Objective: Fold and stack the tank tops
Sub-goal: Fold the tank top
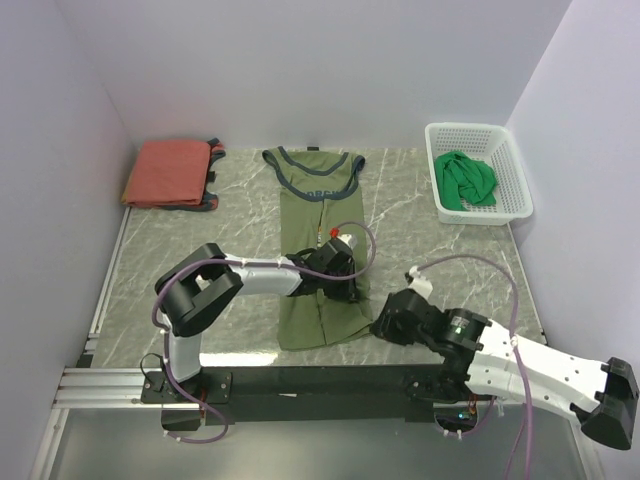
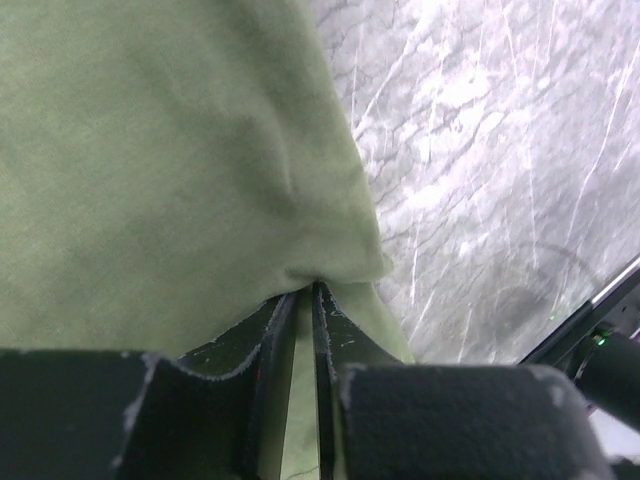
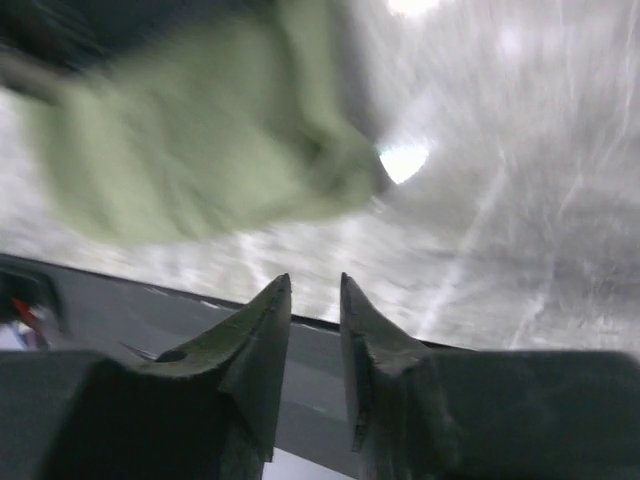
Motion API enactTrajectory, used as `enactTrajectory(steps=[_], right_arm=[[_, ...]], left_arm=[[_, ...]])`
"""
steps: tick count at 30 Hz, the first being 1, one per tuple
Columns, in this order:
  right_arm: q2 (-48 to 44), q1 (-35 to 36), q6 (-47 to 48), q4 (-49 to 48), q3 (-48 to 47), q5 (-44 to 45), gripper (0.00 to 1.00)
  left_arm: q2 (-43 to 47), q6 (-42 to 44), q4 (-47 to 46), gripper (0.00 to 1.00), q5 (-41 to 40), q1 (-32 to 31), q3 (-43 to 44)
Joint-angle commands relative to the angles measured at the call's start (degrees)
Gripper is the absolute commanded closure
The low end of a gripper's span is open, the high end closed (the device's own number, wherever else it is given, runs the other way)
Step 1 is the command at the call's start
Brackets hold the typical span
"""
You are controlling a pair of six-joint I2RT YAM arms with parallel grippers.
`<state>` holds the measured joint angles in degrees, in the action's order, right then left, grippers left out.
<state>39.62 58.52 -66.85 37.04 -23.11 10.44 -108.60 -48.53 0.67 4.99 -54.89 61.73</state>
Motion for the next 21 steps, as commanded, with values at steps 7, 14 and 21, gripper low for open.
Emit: enactTrajectory(steps=[7, 14, 21], right_arm=[[4.59, -13.23, 15.67, -5.29, -7.39, 4.54, 0.56], [5.30, -15.10, 24.92, -24.17, -3.70, -2.69, 0.57], [9.86, -13.10, 25.37, -32.29, 1.04, -8.24, 0.55]], left_arm=[[7.77, 5.03, 2.33, 0.73, 0.98, -0.74, -3.63], [19.72, -1.38, 2.40, 0.58, -2.79, -0.65, -8.90], [35.96, -17.44, 14.53, 0.55, -15.97, -0.48, -20.39]])
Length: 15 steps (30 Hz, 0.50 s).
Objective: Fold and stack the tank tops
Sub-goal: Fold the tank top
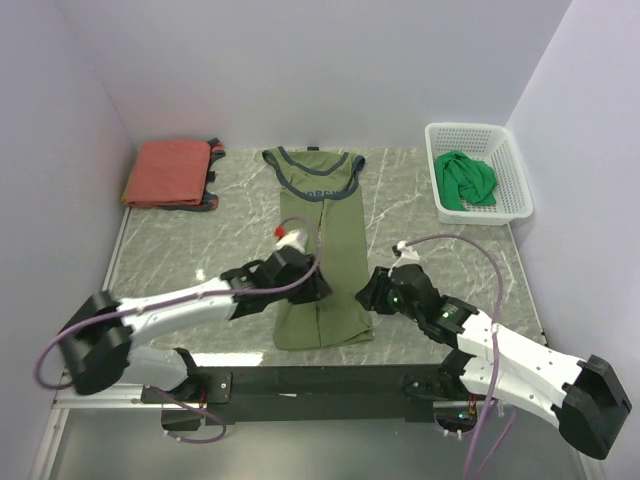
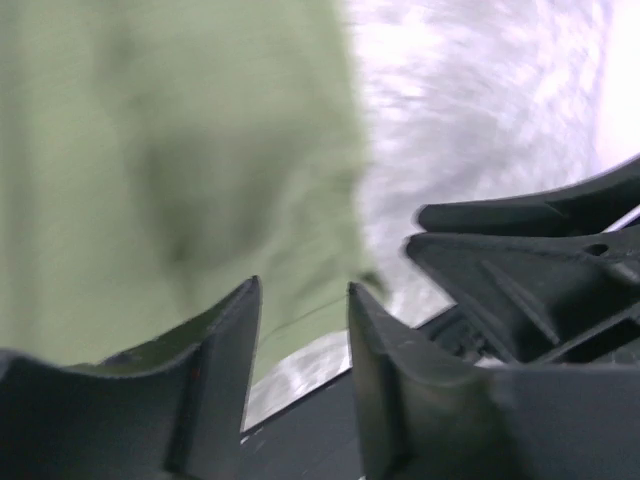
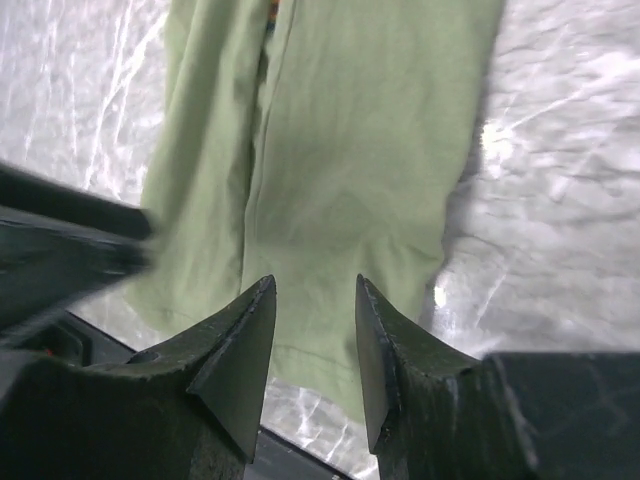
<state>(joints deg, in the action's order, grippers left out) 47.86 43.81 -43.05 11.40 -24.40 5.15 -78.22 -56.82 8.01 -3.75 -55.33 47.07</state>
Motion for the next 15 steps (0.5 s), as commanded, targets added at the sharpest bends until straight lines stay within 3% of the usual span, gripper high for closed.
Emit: enactTrajectory(steps=[1, 8, 15], right_arm=[[1.97, 2.50, 0.26, -6.39, 2.69, -2.17, 0.55], [4.53, 11.38, -7.31, -2.09, 6.81, 4.52, 0.53], [-1.09, 12.79, -10.65, 0.20, 9.99, 3.99, 0.50]], left_arm=[[7.62, -10.67, 7.98, 0.52, -8.89, -0.04, -7.50], [23.35, -18.85, 14.57, 0.44, -10.40, 0.05, -19.11], [23.02, -18.77, 15.37, 0.42, -8.38, 0.05, -22.19]])
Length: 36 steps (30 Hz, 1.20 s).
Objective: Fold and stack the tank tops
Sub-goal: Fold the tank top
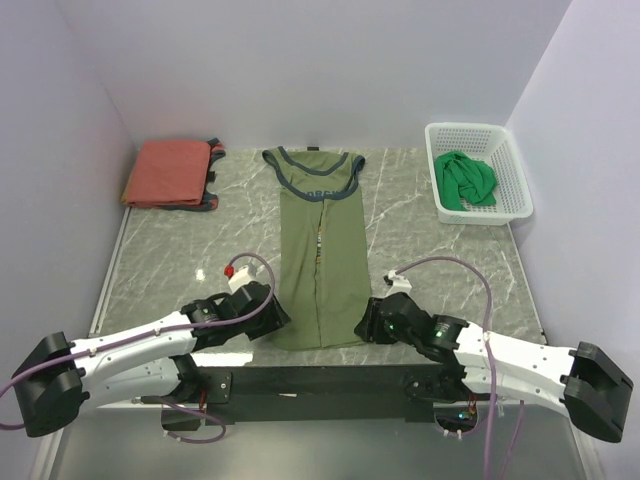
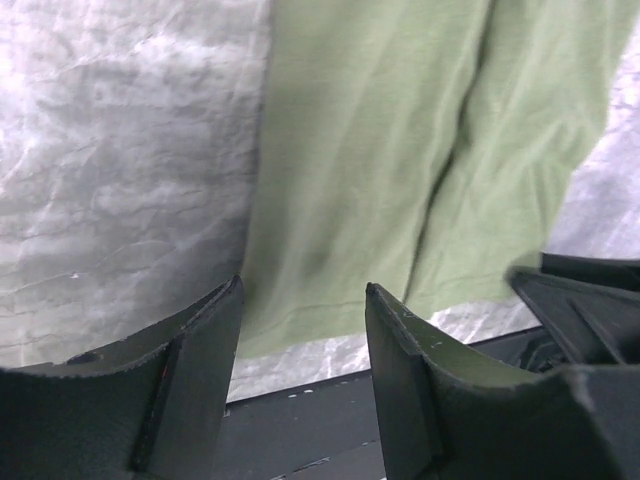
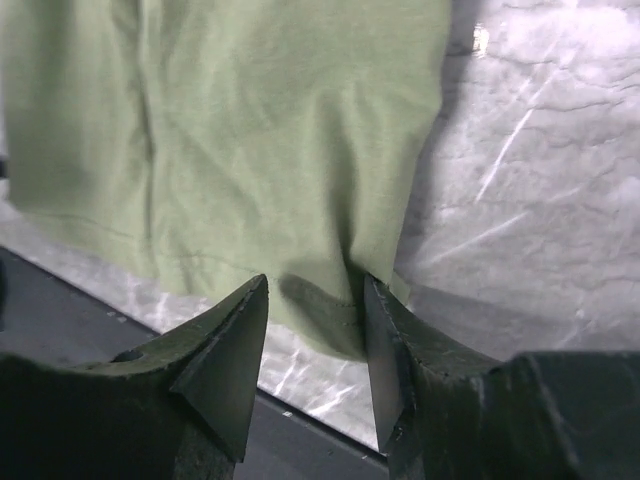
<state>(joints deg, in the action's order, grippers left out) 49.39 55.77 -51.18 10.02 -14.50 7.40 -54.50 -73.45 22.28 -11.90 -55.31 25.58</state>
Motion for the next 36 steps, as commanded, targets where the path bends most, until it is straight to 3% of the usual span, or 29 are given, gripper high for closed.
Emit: enactTrajectory(steps=[1, 11, 15, 30, 36], right_arm=[[-3.06, 1.09, -3.39, 2.19, 0.09, 1.83, 0.50], [-6.67, 2.86, -5.34, 12.65, -5.09, 6.92, 0.47], [-3.96, 2.94, -4.02, 14.06, -7.03, 8.25, 0.46], [2.82, 5.23, -5.51, 11.78, -6.42, 5.87, 0.46], [6.16, 8.65, -9.28, 9.14, -5.54, 4.73, 0.57]], left_arm=[[-0.78, -2.40, 1.10, 0.42, -0.05, -0.15, -1.15], [-1.21, -3.37, 1.10, 0.42, 1.18, -0.15, -3.26], [-3.42, -3.19, -1.26, 0.43, 2.14, -0.24, -4.22], [-6.23, -2.93, -3.91, 0.62, 3.73, -2.52, -5.19], [-5.27, -3.54, -4.26, 0.71, 4.34, -3.49, -5.54]])
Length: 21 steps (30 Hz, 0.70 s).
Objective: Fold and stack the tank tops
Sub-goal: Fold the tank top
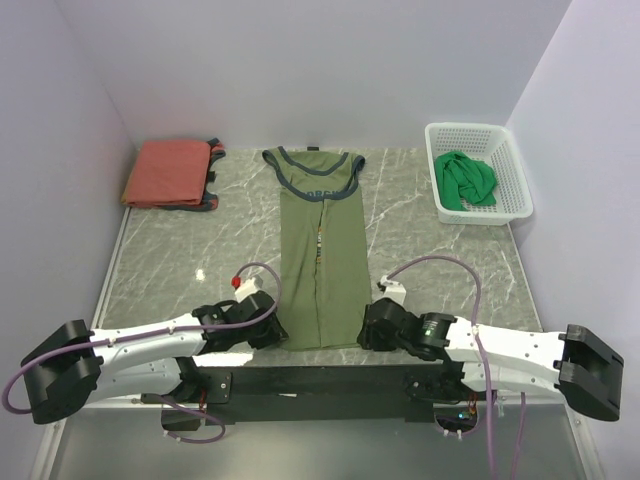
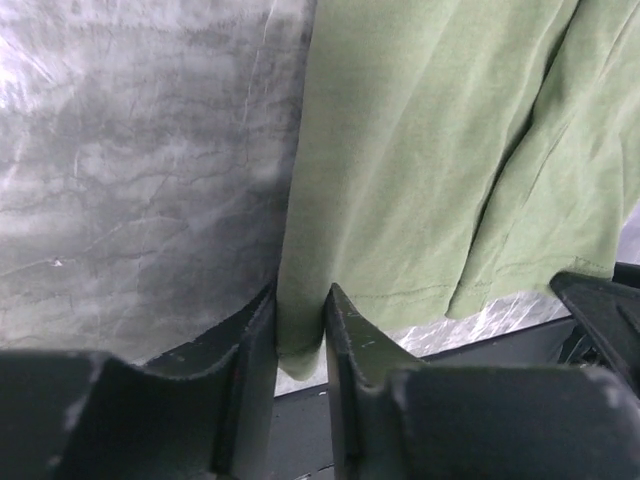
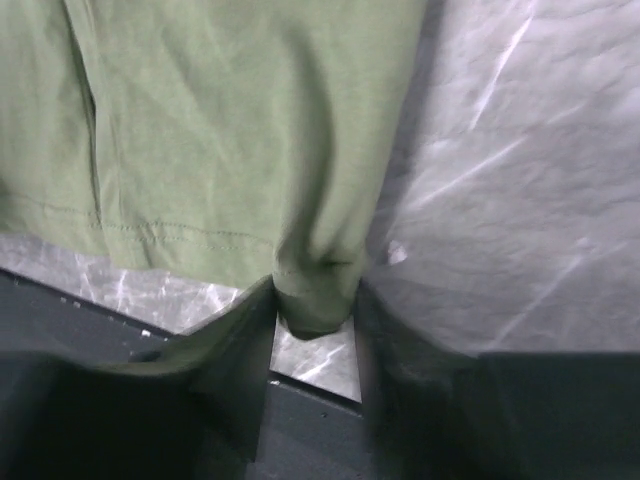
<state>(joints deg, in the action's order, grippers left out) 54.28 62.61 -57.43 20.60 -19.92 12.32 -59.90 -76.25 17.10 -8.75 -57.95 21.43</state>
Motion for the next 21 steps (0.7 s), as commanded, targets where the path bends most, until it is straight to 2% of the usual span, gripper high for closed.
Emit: enactTrajectory(steps=[1, 4, 7, 9, 15, 17, 21], right_arm=[[1.53, 2.08, -3.74, -0.83, -0.29, -0.01, 0.64], [0.74, 3.92, -5.58, 1.53, -1.69, 1.48, 0.87], [-0.49, 7.07, -7.43, 6.10, -4.93, 3.75, 0.97], [-0.84, 9.71, -10.32, 10.75, -7.83, 5.34, 0.99], [-0.23, 21.93, -19.73, 16.57, -12.42, 8.77, 1.00], [1.26, 23.95, -21.75, 18.42, -14.26, 10.26, 1.00], [1.36, 22.74, -21.06, 19.56, -16.55, 13.33, 1.00]], left_arm=[[0.22, -0.74, 0.74, 0.73, 1.54, -1.11, -1.48], [-0.13, -0.39, 0.30, 0.80, 2.25, -2.07, -0.87], [-0.92, 0.22, 1.26, 0.87, 2.95, -4.00, 0.80], [-0.92, 0.31, 3.01, 0.92, 3.39, -5.58, 1.68], [2.94, -1.26, 7.24, 0.99, 5.59, -10.06, 3.62], [5.40, -2.59, 8.38, 0.99, 5.85, -10.69, 3.97], [7.95, -1.98, 10.31, 0.99, 3.14, -9.90, 7.30]])
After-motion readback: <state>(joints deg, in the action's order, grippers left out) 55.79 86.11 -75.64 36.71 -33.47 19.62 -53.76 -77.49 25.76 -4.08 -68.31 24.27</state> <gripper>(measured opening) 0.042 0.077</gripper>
